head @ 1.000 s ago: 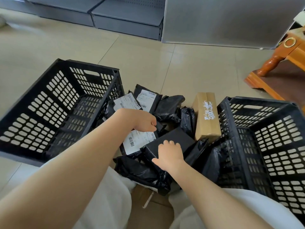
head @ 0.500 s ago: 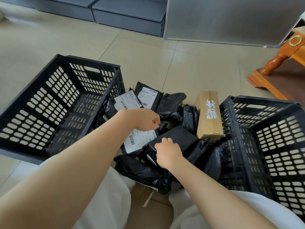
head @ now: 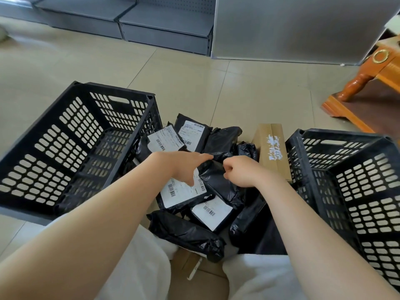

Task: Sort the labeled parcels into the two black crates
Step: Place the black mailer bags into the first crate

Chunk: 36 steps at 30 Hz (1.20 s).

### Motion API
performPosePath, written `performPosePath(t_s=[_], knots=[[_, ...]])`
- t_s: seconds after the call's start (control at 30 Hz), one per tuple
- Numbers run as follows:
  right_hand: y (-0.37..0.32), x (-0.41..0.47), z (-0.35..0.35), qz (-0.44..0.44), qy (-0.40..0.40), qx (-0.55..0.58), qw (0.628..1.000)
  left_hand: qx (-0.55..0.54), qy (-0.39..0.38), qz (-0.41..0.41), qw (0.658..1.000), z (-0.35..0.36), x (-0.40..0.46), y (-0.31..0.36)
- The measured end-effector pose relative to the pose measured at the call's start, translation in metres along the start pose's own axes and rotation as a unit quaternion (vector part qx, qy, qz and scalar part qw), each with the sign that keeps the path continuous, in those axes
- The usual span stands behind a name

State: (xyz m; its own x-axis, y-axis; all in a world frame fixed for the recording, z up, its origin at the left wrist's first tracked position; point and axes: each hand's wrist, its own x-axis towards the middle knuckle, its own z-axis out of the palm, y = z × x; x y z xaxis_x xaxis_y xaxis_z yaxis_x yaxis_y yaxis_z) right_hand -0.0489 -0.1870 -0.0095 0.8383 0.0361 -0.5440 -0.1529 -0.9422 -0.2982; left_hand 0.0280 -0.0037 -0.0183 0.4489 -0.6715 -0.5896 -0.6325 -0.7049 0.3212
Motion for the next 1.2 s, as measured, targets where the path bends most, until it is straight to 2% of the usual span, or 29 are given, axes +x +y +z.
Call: performPosePath(t_s=[0.23, 0.4, 0.5, 0.7, 0.8, 0.93, 1.0, 1.1, 1.2], knots=[[0.005, -0.009, -0.026, -0.039, 0.037, 0.058, 0.997, 0.019, 0.153, 0.082, 0.985, 0.004, 0.005, 0.014], [0.008, -0.015, -0.036, -0.041, 0.012, 0.053, 0.998, 0.035, 0.151, 0.090, 0.984, 0.000, 0.005, 0.018], [0.010, -0.021, -0.045, -0.030, 0.008, 0.044, 0.999, 0.005, 0.148, 0.090, 0.985, -0.007, 0.001, 0.018], [0.010, -0.054, -0.079, -0.022, 0.141, 0.075, 0.987, -0.140, 0.181, 0.085, 0.970, -0.026, -0.014, 0.018], [0.016, -0.064, -0.089, -0.013, 0.175, 0.125, 0.977, -0.209, 0.227, 0.056, 0.950, -0.033, -0.016, 0.019], [0.024, -0.058, -0.083, -0.004, 0.152, 0.136, 0.979, -0.296, 0.303, 0.006, 0.906, -0.039, -0.013, 0.020], [0.024, -0.053, -0.079, 0.007, 0.150, 0.139, 0.979, -0.317, 0.318, -0.016, 0.893, -0.043, -0.013, 0.021], [0.024, -0.049, -0.080, 0.004, 0.190, 0.169, 0.967, -0.372, 0.335, -0.047, 0.864, -0.048, -0.014, 0.018], [0.018, -0.046, -0.081, -0.031, 0.235, 0.141, 0.961, -0.446, 0.336, -0.022, 0.829, -0.052, -0.020, 0.021]])
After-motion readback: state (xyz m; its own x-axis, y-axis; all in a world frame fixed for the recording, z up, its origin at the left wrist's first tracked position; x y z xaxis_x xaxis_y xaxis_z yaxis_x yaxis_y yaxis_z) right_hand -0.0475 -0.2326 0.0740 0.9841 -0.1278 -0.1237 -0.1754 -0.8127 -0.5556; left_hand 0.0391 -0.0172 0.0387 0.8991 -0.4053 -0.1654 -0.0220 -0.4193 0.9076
